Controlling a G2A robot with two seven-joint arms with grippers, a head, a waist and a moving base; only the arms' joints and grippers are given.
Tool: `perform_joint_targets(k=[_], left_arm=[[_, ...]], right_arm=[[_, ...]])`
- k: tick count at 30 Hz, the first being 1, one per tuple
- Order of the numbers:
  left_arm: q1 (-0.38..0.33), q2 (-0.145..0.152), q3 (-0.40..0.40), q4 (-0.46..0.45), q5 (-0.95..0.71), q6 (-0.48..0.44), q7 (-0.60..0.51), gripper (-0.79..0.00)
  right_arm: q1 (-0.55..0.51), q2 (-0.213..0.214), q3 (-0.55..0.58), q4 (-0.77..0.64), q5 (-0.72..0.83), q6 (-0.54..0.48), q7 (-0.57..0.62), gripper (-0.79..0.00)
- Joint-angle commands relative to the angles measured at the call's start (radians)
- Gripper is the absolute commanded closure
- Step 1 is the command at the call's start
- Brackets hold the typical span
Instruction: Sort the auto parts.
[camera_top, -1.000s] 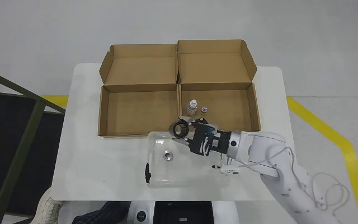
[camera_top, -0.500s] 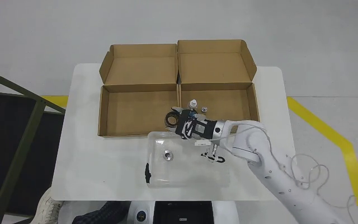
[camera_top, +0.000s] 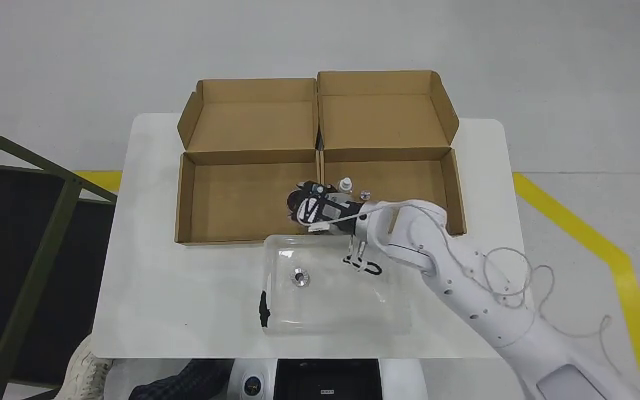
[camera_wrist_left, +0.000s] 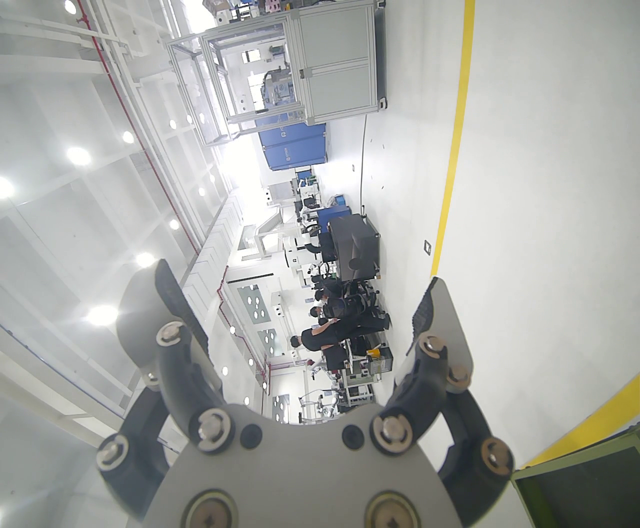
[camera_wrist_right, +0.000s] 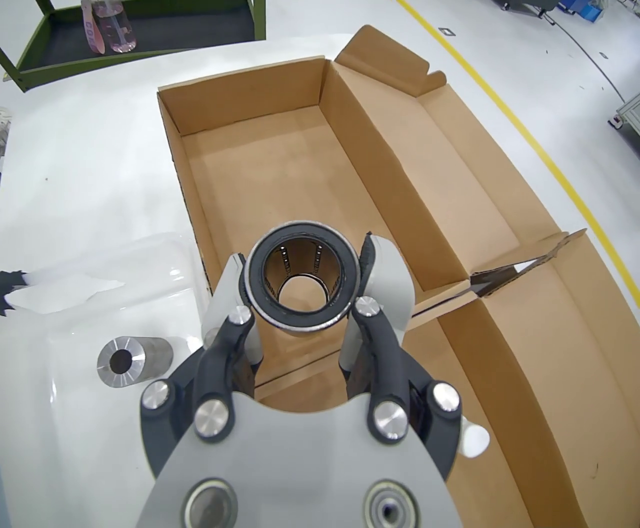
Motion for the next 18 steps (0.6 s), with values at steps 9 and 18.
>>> perform_joint_targets(k=[9, 18], left_arm=[[0.000, 0.000, 0.000, 0.000, 0.000, 0.000, 0.000, -0.785], [0.000, 0.000, 0.000, 0.000, 0.000, 0.000, 0.000, -0.785]], right_arm=[[0.042, -0.034, -0.050, 0.084, 0.002, 0.019, 0.029, 0.000], [0.075, -0.065, -0.085, 0.164, 0.015, 0.028, 0.042, 0.000]])
